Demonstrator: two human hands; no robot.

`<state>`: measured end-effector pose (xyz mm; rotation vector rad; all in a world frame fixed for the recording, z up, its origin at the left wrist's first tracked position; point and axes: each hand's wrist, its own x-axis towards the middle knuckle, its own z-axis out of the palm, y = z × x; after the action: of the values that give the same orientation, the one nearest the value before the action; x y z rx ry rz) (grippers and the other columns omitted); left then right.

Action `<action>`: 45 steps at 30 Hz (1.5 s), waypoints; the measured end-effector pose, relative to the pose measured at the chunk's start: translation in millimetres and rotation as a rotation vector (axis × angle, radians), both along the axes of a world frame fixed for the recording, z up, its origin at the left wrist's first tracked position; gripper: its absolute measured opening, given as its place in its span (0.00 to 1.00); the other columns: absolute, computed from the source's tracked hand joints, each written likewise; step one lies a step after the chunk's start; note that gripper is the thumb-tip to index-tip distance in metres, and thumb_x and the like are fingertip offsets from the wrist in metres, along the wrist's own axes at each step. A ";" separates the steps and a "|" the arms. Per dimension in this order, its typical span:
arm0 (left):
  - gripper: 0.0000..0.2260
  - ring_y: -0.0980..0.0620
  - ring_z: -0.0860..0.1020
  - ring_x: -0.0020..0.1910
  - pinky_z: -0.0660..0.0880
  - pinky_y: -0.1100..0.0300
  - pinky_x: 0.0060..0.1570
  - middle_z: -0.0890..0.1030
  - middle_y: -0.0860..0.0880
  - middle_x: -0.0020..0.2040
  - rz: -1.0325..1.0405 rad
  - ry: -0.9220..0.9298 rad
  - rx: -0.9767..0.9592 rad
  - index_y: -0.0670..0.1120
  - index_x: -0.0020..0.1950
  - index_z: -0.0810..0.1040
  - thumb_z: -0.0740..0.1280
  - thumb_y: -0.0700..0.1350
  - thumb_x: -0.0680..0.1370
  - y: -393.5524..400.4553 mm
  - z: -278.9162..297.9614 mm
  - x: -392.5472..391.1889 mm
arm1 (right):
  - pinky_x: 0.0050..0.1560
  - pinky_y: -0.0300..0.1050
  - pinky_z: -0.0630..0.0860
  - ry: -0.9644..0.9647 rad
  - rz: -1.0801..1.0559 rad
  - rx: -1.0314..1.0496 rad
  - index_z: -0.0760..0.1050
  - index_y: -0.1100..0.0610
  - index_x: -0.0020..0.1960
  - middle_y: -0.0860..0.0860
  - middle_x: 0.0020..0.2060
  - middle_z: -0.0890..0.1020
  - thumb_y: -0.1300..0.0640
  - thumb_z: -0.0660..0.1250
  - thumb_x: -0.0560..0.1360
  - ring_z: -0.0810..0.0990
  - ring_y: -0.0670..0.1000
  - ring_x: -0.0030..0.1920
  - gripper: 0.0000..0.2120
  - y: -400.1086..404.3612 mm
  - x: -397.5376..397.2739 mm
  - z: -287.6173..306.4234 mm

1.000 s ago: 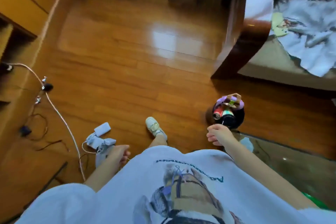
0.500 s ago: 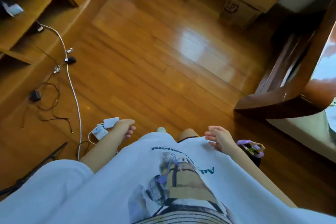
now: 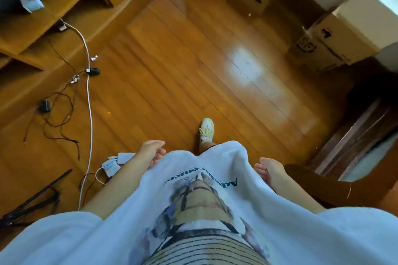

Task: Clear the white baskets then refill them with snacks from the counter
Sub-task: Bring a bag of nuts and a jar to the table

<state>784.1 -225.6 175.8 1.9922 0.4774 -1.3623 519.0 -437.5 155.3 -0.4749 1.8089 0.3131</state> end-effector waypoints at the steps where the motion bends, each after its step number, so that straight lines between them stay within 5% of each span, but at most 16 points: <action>1: 0.12 0.61 0.68 0.14 0.62 0.72 0.17 0.74 0.47 0.33 0.045 0.001 0.014 0.40 0.61 0.74 0.61 0.42 0.79 -7.2 0.5 8.6 | 0.22 0.36 0.63 -0.009 0.059 -0.040 0.75 0.68 0.53 0.68 0.39 0.80 0.59 0.55 0.79 0.66 0.51 0.20 0.14 -19.4 17.6 3.3; 2: 0.12 0.61 0.68 0.14 0.62 0.72 0.18 0.74 0.47 0.33 0.083 -0.003 0.021 0.40 0.61 0.74 0.61 0.42 0.79 -12.7 1.7 15.9 | 0.24 0.38 0.63 -0.023 0.117 -0.084 0.73 0.63 0.48 0.61 0.30 0.75 0.60 0.56 0.79 0.66 0.50 0.22 0.09 -35.8 35.5 7.0; 4: 0.10 0.60 0.69 0.15 0.63 0.70 0.19 0.74 0.47 0.33 0.167 -0.019 0.021 0.42 0.58 0.75 0.61 0.42 0.79 -25.4 5.5 32.9 | 0.28 0.39 0.64 -0.053 0.260 -0.183 0.70 0.58 0.49 0.54 0.29 0.71 0.62 0.57 0.78 0.68 0.49 0.23 0.04 -69.9 75.7 12.8; 11: 0.04 0.53 0.68 0.28 0.65 0.70 0.19 0.74 0.47 0.33 0.426 0.013 0.102 0.45 0.53 0.73 0.61 0.43 0.79 -30.5 6.4 73.0 | 0.37 0.40 0.69 -0.276 0.715 -0.251 0.70 0.56 0.50 0.51 0.34 0.76 0.61 0.60 0.77 0.75 0.49 0.33 0.03 -144.2 213.0 26.9; 15: 0.07 0.55 0.72 0.20 0.66 0.63 0.28 0.76 0.52 0.18 0.480 0.106 0.197 0.44 0.41 0.72 0.62 0.43 0.79 -26.9 -7.1 100.8 | 0.38 0.40 0.71 -0.363 0.827 -0.227 0.71 0.52 0.42 0.50 0.35 0.78 0.61 0.61 0.76 0.77 0.48 0.34 0.07 -169.1 282.4 27.6; 18: 0.12 0.58 0.68 0.12 0.62 0.61 0.30 0.72 0.51 0.14 0.519 0.146 0.172 0.44 0.36 0.68 0.59 0.43 0.80 -35.3 -21.4 137.6 | 0.39 0.40 0.71 -0.393 0.830 -0.233 0.72 0.52 0.45 0.49 0.35 0.78 0.61 0.61 0.77 0.77 0.48 0.35 0.05 -188.2 325.6 26.2; 23: 0.11 0.59 0.68 0.11 0.64 0.63 0.25 0.72 0.51 0.14 0.531 0.122 0.142 0.43 0.37 0.69 0.60 0.42 0.79 -77.5 -26.4 225.4 | 0.34 0.39 0.69 -0.317 0.717 -0.247 0.72 0.51 0.41 0.50 0.33 0.78 0.60 0.61 0.76 0.78 0.44 0.28 0.07 -224.1 376.3 29.0; 26: 0.09 0.59 0.68 0.11 0.65 0.68 0.19 0.73 0.51 0.15 0.497 0.097 0.101 0.43 0.38 0.70 0.61 0.42 0.79 -122.1 -20.1 287.5 | 0.34 0.40 0.68 -0.293 0.605 -0.261 0.72 0.53 0.44 0.52 0.34 0.77 0.62 0.61 0.75 0.77 0.49 0.32 0.05 -249.2 397.8 35.2; 31: 0.04 0.60 0.69 0.14 0.63 0.74 0.17 0.74 0.48 0.33 0.319 -0.006 -0.010 0.46 0.53 0.72 0.62 0.42 0.78 -221.9 4.0 376.8 | 0.32 0.41 0.67 -0.217 0.457 -0.290 0.72 0.57 0.46 0.55 0.33 0.76 0.67 0.60 0.74 0.77 0.52 0.31 0.07 -280.6 421.1 36.9; 36: 0.05 0.58 0.71 0.24 0.68 0.71 0.20 0.76 0.49 0.34 0.170 -0.015 -0.126 0.48 0.53 0.76 0.63 0.44 0.78 -308.5 18.9 432.4 | 0.33 0.42 0.70 -0.091 0.487 -0.261 0.72 0.57 0.48 0.52 0.35 0.75 0.64 0.60 0.77 0.75 0.40 0.17 0.04 -314.7 438.2 21.9; 40: 0.05 0.61 0.71 0.18 0.67 0.71 0.20 0.76 0.49 0.34 0.221 0.018 -0.173 0.47 0.52 0.76 0.62 0.44 0.78 -352.6 13.4 472.0 | 0.33 0.42 0.74 -0.072 0.552 -0.203 0.70 0.58 0.51 0.53 0.35 0.76 0.59 0.59 0.79 0.78 0.49 0.27 0.03 -352.7 471.3 8.6; 45: 0.03 0.61 0.70 0.17 0.64 0.72 0.18 0.75 0.48 0.33 0.309 0.018 -0.098 0.46 0.51 0.75 0.63 0.42 0.78 -386.4 5.6 527.1 | 0.28 0.38 0.75 -0.112 0.575 -0.159 0.69 0.54 0.43 0.54 0.36 0.76 0.61 0.58 0.79 0.79 0.50 0.28 0.06 -416.4 559.0 5.2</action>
<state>1311.3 -612.0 181.3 1.7441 0.6821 -1.1883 1078.0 -854.0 160.4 -1.1069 1.5654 0.5246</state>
